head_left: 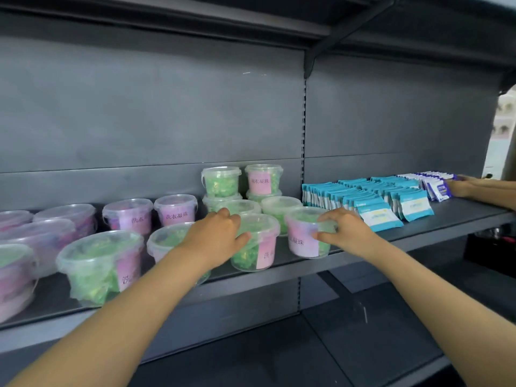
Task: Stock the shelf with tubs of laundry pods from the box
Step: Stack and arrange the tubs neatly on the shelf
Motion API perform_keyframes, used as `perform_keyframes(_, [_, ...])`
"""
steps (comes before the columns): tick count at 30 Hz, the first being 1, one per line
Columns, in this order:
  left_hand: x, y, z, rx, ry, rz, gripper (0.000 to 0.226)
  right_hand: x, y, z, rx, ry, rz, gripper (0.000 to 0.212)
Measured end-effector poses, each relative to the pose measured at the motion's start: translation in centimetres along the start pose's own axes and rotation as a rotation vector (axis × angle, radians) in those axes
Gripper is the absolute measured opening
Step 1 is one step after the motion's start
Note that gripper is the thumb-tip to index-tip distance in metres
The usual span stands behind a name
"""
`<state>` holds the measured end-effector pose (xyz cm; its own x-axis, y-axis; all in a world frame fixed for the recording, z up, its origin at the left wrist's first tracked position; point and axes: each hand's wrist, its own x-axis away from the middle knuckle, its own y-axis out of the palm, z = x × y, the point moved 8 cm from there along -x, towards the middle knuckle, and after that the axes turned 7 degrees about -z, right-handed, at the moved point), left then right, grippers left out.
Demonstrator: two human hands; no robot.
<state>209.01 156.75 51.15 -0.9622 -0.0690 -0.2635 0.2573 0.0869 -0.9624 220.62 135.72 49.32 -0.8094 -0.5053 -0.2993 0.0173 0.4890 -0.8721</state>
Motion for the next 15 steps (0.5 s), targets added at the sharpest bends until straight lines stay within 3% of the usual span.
perform_keyframes(9, [0.2, 2.1, 1.9, -0.23, -0.079, 0.137, 0.045, -1.2, 1.3, 1.3, -0.121, -0.128, 0.149, 0.046])
perform_keyframes(15, [-0.2, 2.6, 3.6, -0.113, -0.195, 0.21, 0.054, -1.3, 2.1, 3.8, -0.477, -0.02, 0.179, 0.076])
